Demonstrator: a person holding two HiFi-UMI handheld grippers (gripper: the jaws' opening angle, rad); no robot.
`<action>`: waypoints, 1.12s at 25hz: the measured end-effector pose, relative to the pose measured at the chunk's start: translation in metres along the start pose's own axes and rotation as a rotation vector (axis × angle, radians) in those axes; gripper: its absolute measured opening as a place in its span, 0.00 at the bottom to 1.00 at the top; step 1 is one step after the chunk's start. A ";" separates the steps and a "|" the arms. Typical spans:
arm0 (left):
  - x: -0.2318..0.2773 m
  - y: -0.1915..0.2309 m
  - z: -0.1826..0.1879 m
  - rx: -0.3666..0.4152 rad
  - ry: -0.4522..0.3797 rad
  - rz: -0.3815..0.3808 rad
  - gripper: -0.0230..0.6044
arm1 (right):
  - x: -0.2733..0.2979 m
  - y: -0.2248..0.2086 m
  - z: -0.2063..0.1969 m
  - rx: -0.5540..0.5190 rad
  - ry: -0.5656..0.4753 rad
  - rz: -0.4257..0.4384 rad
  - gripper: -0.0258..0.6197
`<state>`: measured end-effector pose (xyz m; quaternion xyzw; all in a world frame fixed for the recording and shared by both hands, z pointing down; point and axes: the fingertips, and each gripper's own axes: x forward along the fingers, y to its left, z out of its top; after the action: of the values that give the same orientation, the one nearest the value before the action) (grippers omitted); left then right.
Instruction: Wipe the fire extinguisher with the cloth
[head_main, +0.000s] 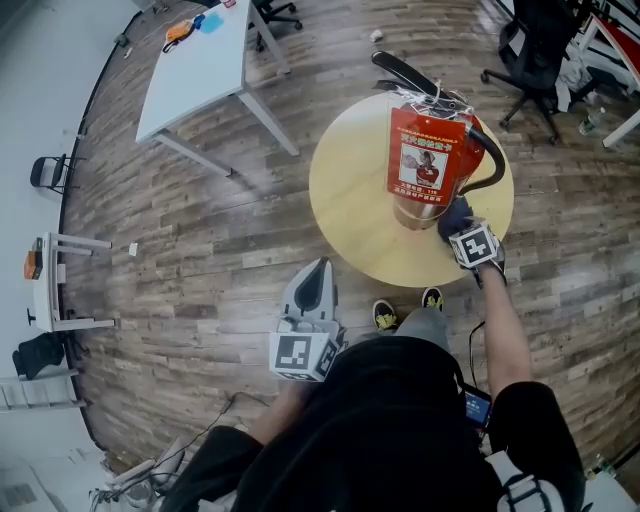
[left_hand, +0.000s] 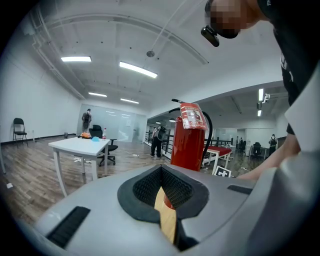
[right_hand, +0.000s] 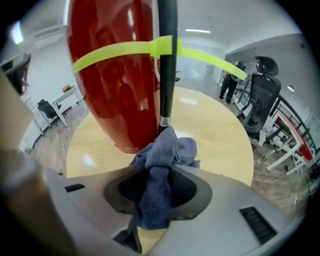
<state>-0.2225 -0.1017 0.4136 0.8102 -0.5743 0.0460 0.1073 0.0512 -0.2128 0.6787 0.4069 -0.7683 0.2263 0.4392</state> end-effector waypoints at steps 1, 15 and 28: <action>0.000 0.000 0.001 0.001 -0.003 0.000 0.06 | -0.003 0.002 0.001 0.019 0.025 0.019 0.21; 0.000 -0.002 0.004 -0.003 -0.030 -0.033 0.06 | -0.080 0.040 0.062 0.668 -0.629 0.377 0.16; 0.006 -0.028 0.008 -0.008 -0.060 -0.110 0.06 | -0.321 0.051 0.200 0.262 -1.112 0.192 0.16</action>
<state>-0.1944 -0.1005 0.4039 0.8412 -0.5321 0.0132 0.0959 0.0017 -0.1879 0.3013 0.4443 -0.8825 0.1106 -0.1073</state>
